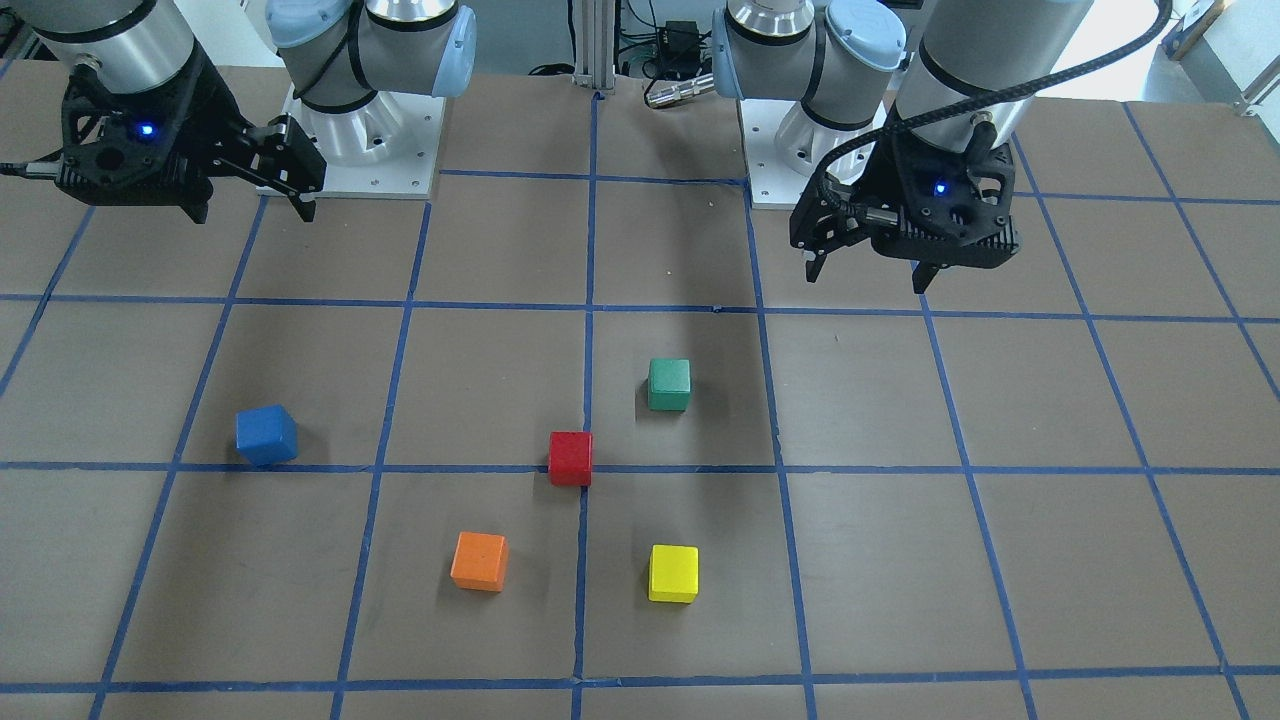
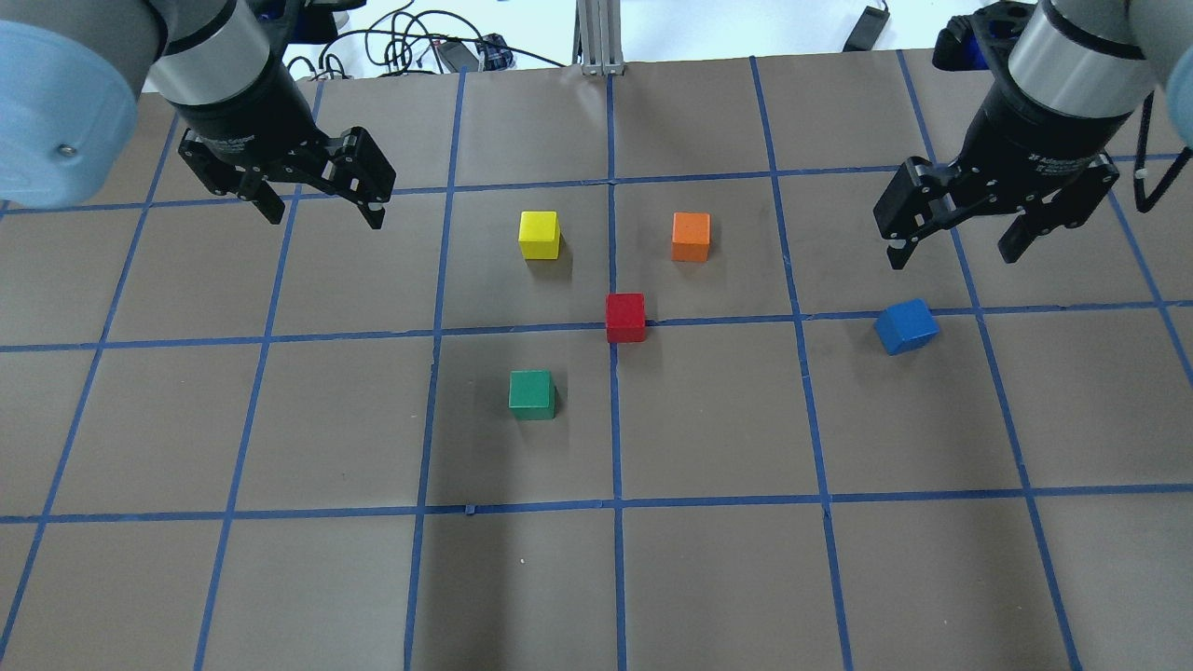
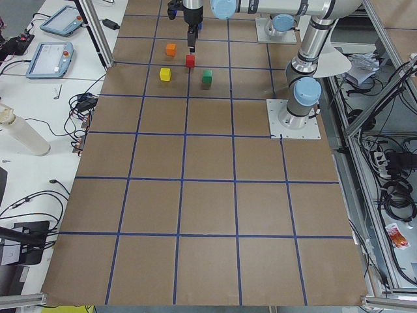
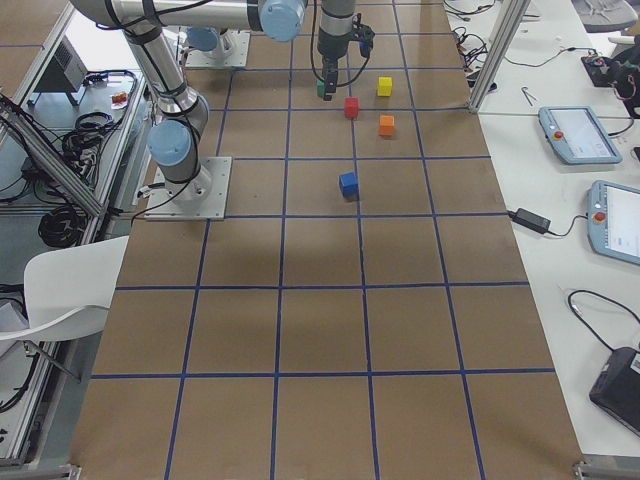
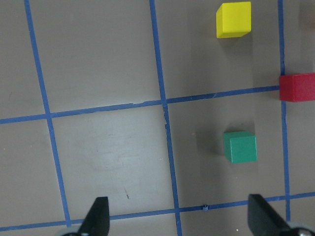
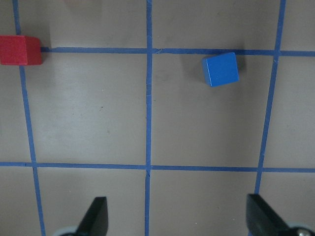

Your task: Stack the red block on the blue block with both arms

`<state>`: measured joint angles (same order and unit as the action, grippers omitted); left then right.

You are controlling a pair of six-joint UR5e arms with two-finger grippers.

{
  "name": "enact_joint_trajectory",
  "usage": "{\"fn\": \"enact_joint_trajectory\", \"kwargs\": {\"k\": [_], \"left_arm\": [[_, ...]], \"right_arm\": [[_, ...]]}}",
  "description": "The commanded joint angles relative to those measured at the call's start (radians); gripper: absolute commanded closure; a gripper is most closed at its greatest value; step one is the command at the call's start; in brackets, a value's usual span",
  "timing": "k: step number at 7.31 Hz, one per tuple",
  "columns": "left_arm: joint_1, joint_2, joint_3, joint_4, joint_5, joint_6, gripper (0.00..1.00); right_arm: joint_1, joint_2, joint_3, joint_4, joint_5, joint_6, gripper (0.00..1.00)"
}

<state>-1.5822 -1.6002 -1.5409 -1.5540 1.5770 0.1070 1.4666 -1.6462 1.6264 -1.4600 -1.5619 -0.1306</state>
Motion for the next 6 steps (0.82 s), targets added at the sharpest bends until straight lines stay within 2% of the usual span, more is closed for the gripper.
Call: {"fn": "enact_joint_trajectory", "kwargs": {"k": [1,4,6], "left_arm": [[-0.004,0.006,-0.008,0.003,0.006,0.016,0.0],[-0.013,-0.004,-0.008,0.005,-0.002,-0.007,0.0],[-0.032,-0.009,-0.013,0.02,0.001,-0.007,0.0]], "right_arm": [[0.0,0.002,0.003,-0.014,0.002,-0.003,0.0],[0.003,0.006,0.007,-0.038,-0.013,0.014,0.0],[0.015,0.055,0.016,-0.153,0.008,0.087,0.0]]}}
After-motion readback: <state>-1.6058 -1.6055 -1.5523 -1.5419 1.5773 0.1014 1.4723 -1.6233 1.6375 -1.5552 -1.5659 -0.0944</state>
